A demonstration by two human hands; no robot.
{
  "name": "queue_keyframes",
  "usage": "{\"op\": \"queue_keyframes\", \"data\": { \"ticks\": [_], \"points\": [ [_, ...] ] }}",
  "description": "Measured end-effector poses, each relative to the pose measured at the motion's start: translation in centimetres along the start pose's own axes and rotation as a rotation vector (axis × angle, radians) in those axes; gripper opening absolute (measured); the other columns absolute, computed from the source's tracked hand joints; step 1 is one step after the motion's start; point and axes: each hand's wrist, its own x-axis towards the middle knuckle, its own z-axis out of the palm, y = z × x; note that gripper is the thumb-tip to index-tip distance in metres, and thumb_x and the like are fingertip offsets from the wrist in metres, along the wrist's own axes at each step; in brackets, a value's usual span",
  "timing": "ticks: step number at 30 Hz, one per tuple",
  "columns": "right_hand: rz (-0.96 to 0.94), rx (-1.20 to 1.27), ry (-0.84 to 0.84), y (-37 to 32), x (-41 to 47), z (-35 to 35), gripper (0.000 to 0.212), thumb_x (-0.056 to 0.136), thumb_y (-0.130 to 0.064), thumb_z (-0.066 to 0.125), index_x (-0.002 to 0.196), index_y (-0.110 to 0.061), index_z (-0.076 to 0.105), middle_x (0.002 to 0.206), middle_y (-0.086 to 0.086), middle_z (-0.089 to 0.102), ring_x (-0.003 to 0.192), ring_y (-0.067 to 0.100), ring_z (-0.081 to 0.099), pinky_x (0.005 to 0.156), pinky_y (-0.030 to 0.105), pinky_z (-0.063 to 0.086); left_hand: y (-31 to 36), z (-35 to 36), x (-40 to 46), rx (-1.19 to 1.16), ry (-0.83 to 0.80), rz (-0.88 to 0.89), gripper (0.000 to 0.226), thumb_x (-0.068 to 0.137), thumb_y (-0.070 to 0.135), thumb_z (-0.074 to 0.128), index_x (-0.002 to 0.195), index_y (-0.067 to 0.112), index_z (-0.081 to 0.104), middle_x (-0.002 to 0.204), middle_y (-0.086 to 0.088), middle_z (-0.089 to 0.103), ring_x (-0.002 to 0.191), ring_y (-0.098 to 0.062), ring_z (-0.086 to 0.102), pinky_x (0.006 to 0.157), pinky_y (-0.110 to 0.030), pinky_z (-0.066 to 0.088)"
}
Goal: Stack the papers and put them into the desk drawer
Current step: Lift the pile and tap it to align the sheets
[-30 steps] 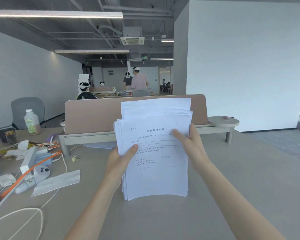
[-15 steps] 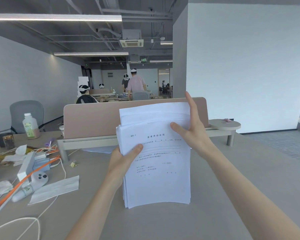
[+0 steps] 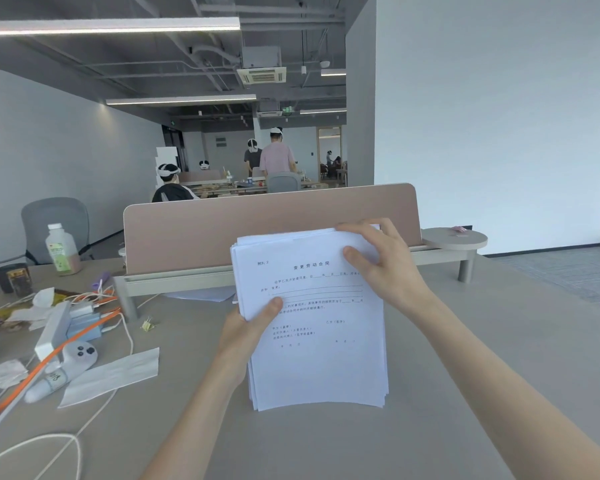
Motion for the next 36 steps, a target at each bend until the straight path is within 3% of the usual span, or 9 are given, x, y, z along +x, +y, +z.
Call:
{"op": "queue_keyframes", "data": {
  "ticks": [3, 5, 7, 10, 14, 18, 22, 32, 36],
  "points": [
    [0.032, 0.054, -0.008, 0.0, -0.3, 0.1, 0.037, 0.093, -0.02, 0.064, 0.125, -0.037, 0.064, 0.12, -0.015, 0.054, 0.119, 0.0, 0.046, 0.091, -0.005, 0.028, -0.6, 0.0, 0.0, 0.005, 0.006, -0.041, 0.017, 0.082, 0.031, 0.078, 0.097, 0.025, 0.076, 0.096, 0.007, 0.08, 0.092, -0.015, 0.076, 0.086, -0.04, 0.057],
    [0.046, 0.084, 0.001, 0.1, -0.6, 0.1, 0.04, 0.092, -0.019, 0.064, 0.129, -0.036, 0.06, 0.121, -0.022, 0.056, 0.123, 0.005, 0.044, 0.102, 0.013, 0.035, -0.9, 0.0, -0.1, 0.01, 0.005, -0.053, 0.018, 0.082, 0.032, 0.078, 0.098, 0.026, 0.076, 0.098, 0.007, 0.08, 0.095, -0.016, 0.075, 0.088, -0.042, 0.057],
    [0.082, 0.117, 0.006, 0.3, -0.9, 0.0, 0.052, 0.092, -0.022, 0.065, 0.139, -0.036, 0.047, 0.132, -0.021, 0.052, 0.124, -0.008, 0.041, 0.102, 0.02, 0.036, -1.2, 0.0, -0.4, -0.005, -0.004, -0.055, 0.019, 0.083, 0.031, 0.077, 0.101, 0.026, 0.075, 0.1, 0.007, 0.08, 0.096, -0.016, 0.075, 0.087, -0.04, 0.057],
    [0.197, 0.364, 0.025, 0.3, -1.6, 0.4, 0.073, 0.092, -0.024, 0.068, 0.149, -0.037, 0.024, 0.136, -0.042, 0.035, 0.113, -0.035, 0.034, 0.094, 0.007, 0.034, -1.4, 0.2, -0.9, -0.043, -0.021, -0.06, 0.019, 0.085, 0.029, 0.074, 0.104, 0.024, 0.074, 0.101, 0.005, 0.08, 0.093, -0.014, 0.076, 0.081, -0.036, 0.057],
    [0.448, 0.646, 0.113, 1.7, -3.7, 2.3, 0.048, 0.091, -0.031, 0.068, 0.134, -0.035, 0.046, 0.122, -0.009, 0.066, 0.109, 0.008, 0.067, 0.091, 0.034, 0.055, -2.0, 0.6, -1.3, -0.061, -0.013, -0.083, 0.015, 0.086, 0.029, 0.073, 0.101, 0.026, 0.074, 0.098, 0.006, 0.08, 0.088, -0.011, 0.077, 0.077, -0.034, 0.056],
    [0.489, 0.603, 0.114, 2.5, -5.5, 4.7, 0.024, 0.094, -0.035, 0.064, 0.118, -0.031, 0.062, 0.112, -0.013, 0.072, 0.106, -0.003, 0.066, 0.089, 0.037, 0.054, -2.2, 1.1, -1.2, -0.054, 0.035, -0.092, 0.015, 0.082, 0.033, 0.077, 0.095, 0.026, 0.075, 0.091, 0.007, 0.081, 0.083, -0.012, 0.077, 0.076, -0.036, 0.058],
    [0.457, 0.619, 0.18, 2.0, -4.6, 4.5, 0.021, 0.093, -0.037, 0.062, 0.107, -0.023, 0.056, 0.112, -0.002, 0.07, 0.11, 0.02, 0.066, 0.095, 0.046, 0.053, -1.5, 1.2, -0.6, -0.04, 0.06, -0.038, 0.014, 0.08, 0.034, 0.079, 0.093, 0.028, 0.074, 0.084, 0.014, 0.08, 0.079, -0.005, 0.076, 0.073, -0.033, 0.058],
    [0.563, 0.568, 0.11, 3.1, -7.9, 7.5, 0.02, 0.098, -0.035, 0.055, 0.114, -0.046, 0.057, 0.104, -0.029, 0.07, 0.103, -0.002, 0.066, 0.081, 0.026, 0.052, -4.3, 0.7, -0.3, 0.029, 0.107, -0.136, 0.032, 0.072, 0.042, 0.084, 0.096, 0.022, 0.077, 0.089, 0.006, 0.081, 0.084, -0.016, 0.077, 0.081, -0.04, 0.06],
    [0.579, 0.53, 0.118, 3.2, -7.3, 6.9, 0.01, 0.099, -0.032, 0.05, 0.109, -0.03, 0.053, 0.101, -0.014, 0.068, 0.093, 0.007, 0.062, 0.072, 0.024, 0.047, -4.0, 0.4, -0.1, 0.012, 0.074, -0.115, 0.024, 0.076, 0.039, 0.082, 0.095, 0.023, 0.077, 0.09, 0.008, 0.08, 0.083, -0.013, 0.077, 0.077, -0.035, 0.059]
  ]
}}
